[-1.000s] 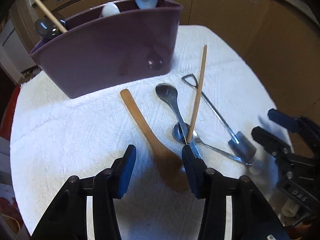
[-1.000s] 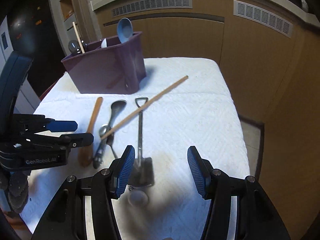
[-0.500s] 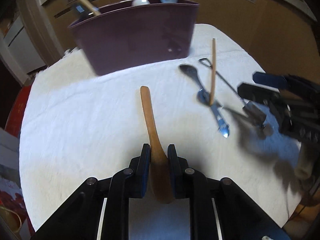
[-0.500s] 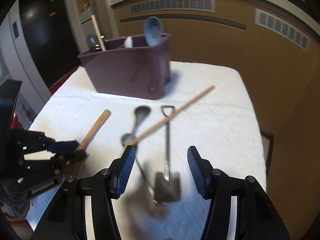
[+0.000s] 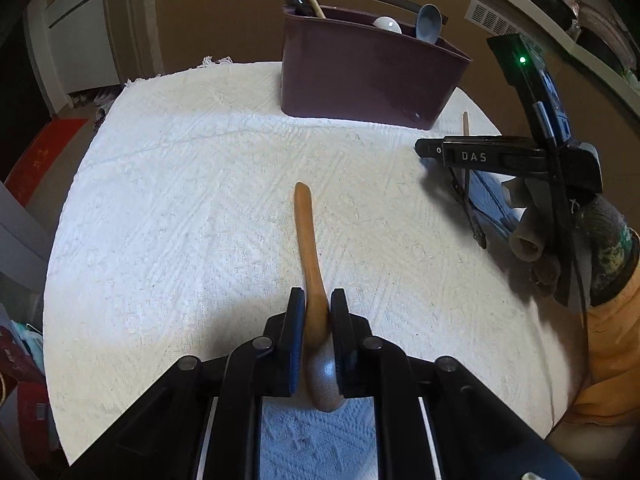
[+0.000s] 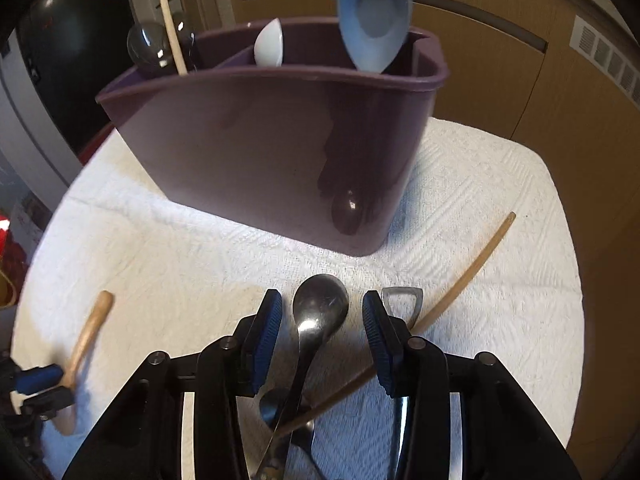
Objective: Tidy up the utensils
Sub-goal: 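Grasp a metal spoon with the right gripper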
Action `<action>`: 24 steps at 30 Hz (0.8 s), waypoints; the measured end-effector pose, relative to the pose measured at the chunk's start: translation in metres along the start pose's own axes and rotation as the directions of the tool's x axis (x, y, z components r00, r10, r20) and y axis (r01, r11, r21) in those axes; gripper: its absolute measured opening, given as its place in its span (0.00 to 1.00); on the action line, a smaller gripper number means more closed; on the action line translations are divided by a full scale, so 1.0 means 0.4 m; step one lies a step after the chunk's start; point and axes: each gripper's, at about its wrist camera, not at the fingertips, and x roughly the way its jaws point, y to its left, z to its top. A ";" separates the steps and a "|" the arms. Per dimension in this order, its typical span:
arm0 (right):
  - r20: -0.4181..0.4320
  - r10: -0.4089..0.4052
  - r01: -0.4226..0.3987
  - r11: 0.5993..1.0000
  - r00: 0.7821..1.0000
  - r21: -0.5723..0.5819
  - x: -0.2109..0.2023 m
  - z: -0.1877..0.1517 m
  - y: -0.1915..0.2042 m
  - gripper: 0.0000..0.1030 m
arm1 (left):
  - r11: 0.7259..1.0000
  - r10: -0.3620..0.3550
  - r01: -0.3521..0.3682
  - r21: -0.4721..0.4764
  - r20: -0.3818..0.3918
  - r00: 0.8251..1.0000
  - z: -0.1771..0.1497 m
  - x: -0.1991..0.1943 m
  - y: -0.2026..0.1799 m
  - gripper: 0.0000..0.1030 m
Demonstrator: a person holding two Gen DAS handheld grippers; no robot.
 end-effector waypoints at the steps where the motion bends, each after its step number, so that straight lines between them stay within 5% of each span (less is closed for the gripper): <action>1: 0.000 -0.020 0.020 1.000 1.000 -0.016 0.001 -0.001 0.011 0.41 | 1.000 -0.004 0.004 -0.011 -0.001 1.000 0.001 0.004 0.004 0.06; 4: -0.012 -0.025 0.025 0.999 1.000 -0.027 -0.005 -0.005 0.034 0.28 | 0.999 -0.019 0.018 -0.032 -0.008 1.000 0.002 0.005 0.015 0.06; 16: 0.051 0.108 -0.104 0.992 0.993 -0.072 -0.161 -0.090 0.082 0.28 | 1.000 0.015 -0.015 0.003 -0.103 0.995 0.045 0.071 -0.004 0.16; 24: 0.080 0.121 -0.114 0.989 0.989 -0.092 -0.229 -0.140 0.073 0.27 | 0.999 0.046 -0.043 0.026 -0.137 0.990 0.132 0.120 -0.015 0.17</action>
